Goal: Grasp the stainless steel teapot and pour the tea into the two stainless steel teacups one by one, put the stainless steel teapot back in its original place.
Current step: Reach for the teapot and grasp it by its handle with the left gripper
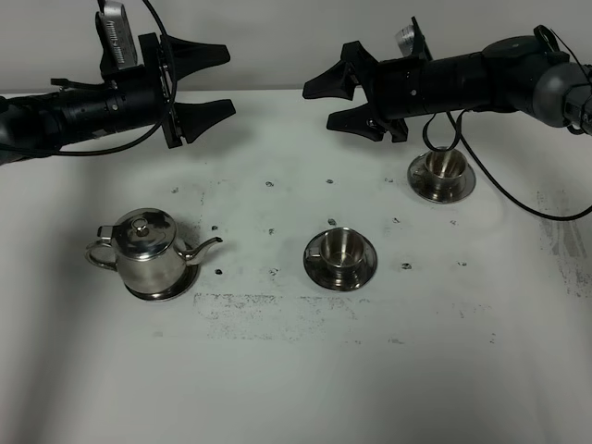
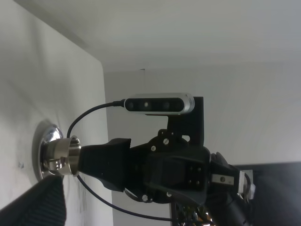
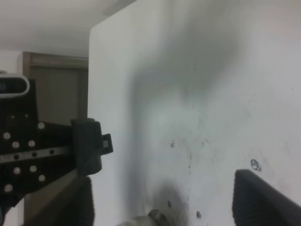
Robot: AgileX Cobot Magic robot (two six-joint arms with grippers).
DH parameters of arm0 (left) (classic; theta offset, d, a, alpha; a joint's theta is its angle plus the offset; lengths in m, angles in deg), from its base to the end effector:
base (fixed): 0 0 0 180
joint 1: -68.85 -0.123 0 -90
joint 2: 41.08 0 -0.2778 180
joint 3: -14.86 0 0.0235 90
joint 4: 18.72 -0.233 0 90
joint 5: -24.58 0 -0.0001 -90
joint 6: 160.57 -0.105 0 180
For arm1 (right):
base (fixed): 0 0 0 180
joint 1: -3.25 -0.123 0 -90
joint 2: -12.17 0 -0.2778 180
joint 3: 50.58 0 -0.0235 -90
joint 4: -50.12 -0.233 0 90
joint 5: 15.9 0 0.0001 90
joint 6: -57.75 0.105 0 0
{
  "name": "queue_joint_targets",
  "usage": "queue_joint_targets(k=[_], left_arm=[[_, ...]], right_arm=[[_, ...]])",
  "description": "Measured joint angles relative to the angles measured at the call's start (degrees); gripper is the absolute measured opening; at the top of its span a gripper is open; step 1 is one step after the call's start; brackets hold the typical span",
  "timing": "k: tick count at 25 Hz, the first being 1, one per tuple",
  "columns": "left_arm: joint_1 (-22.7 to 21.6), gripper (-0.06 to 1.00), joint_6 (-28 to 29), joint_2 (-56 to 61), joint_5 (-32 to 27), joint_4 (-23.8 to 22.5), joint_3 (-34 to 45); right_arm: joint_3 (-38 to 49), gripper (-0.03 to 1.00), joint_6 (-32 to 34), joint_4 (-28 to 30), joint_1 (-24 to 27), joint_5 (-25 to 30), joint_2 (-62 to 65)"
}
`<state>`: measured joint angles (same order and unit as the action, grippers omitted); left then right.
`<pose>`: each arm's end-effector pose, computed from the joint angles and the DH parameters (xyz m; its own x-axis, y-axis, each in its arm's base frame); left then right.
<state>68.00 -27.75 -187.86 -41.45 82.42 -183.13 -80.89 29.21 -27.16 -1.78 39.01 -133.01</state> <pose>0.4749 -0.0871 0.1353 -0.8953 -0.4260 -0.1303 0.0662 0.1620 -0.9846 0.4868 0.1270 0.1624 -0.9254 0.3075 -0.2214 -0.0601 0.4578 0.8870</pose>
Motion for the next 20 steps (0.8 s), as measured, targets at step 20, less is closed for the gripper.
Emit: queue_joint_targets(k=[20], left_arm=[[0.00,0.74,-0.17,0.00,-1.97,-0.18,0.00]], right_arm=[[0.00,0.59,-3.30,-4.30,0.00,3.48,0.00]])
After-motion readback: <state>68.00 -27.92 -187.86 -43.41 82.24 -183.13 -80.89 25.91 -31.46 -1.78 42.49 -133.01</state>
